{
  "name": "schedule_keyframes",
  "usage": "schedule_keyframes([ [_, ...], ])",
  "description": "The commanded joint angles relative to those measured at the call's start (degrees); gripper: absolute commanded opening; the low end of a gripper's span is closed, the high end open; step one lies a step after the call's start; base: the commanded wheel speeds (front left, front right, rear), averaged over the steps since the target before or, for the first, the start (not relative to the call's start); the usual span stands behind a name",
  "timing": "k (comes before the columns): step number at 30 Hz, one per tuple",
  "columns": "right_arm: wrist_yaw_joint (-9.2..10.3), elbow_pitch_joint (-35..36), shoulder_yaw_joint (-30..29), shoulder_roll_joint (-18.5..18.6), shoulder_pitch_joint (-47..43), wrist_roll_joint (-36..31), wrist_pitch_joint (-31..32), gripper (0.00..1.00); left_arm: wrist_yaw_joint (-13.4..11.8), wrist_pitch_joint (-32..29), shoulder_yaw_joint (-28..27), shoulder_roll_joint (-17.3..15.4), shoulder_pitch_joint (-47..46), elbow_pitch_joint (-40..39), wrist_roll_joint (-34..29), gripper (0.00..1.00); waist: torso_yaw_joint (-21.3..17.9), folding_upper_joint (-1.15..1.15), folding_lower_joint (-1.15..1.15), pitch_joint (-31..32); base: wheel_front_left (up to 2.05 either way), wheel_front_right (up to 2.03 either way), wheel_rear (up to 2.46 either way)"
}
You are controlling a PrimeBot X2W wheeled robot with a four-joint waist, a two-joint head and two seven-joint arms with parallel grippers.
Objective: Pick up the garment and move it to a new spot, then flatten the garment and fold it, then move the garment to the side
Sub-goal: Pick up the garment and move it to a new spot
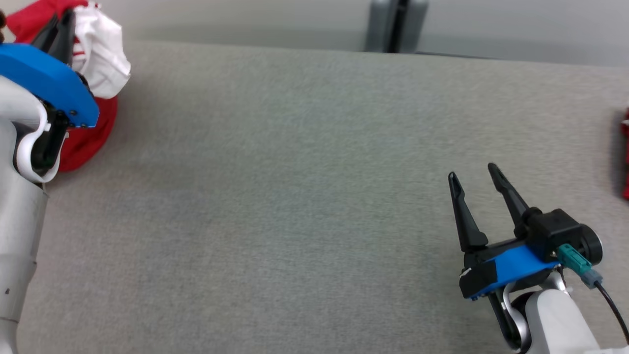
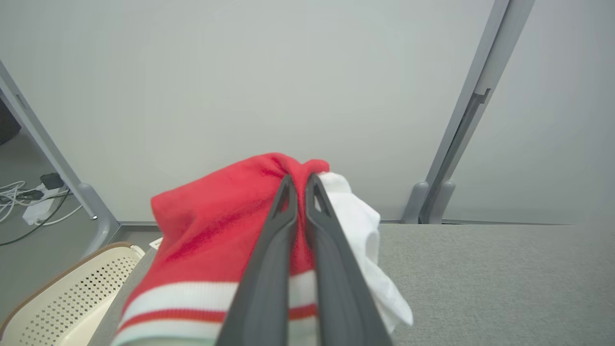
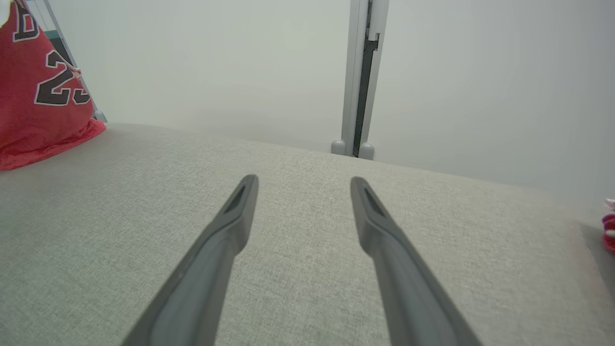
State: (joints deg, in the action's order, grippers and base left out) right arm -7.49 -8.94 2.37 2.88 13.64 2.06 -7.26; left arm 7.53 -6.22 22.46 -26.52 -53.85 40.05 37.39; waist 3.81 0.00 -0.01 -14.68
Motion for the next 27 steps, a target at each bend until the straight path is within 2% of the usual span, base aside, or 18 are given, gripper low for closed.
schedule_keyframes([
  [1,-0.01,-1.25,0.13,0.03,-1.05,0.90,-1.04,1.00,-0.11,-0.49,0.55,-0.41,-0.99,-2.12,-0.29,0.00,-4.65,0.00,0.01,4.63,0.00,0.00,0.00],
  [6,-0.01,-4.74,-0.18,0.02,-1.84,3.13,-3.34,1.00,-0.18,-3.22,1.75,1.19,-2.17,-10.06,0.94,0.00,-9.56,0.00,0.01,8.28,0.00,0.00,0.00],
  [8,-0.01,-5.27,-0.40,0.05,-1.96,3.43,-3.68,1.00,-0.33,-3.82,1.86,1.92,-2.46,-11.80,1.43,0.00,-10.36,0.00,0.01,8.62,0.00,0.00,0.00],
  [9,-0.01,-6.06,-0.69,0.03,-2.24,3.85,-4.30,1.00,-0.78,-4.81,1.90,3.79,-3.13,-15.29,2.59,0.00,-11.82,0.00,0.01,9.01,0.00,0.00,0.00],
  [10,-0.01,-6.06,-0.69,0.03,-2.24,3.85,-4.30,1.00,-0.78,-4.81,1.90,3.79,-3.13,-15.29,2.59,0.00,-11.82,0.00,0.01,9.01,0.00,0.00,0.00],
  [17,-0.01,-7.85,-1.79,0.01,-1.79,4.81,-5.86,1.00,-4.01,-5.11,2.45,11.68,-2.55,-25.13,6.22,0.00,-15.07,0.00,0.01,7.20,0.00,0.00,0.00],
  [21,-0.01,-8.60,-1.60,0.03,-1.11,5.40,-6.51,1.00,-5.56,-3.57,4.23,14.09,3.17,-24.89,6.08,0.00,-15.85,0.00,0.01,5.29,0.00,0.00,0.00],
  [27,-0.01,-9.76,-0.62,0.02,0.37,6.19,-7.17,1.00,-6.86,2.07,4.71,13.39,13.42,-16.71,5.37,0.00,-16.72,0.00,0.01,2.20,0.00,0.00,0.00],
])
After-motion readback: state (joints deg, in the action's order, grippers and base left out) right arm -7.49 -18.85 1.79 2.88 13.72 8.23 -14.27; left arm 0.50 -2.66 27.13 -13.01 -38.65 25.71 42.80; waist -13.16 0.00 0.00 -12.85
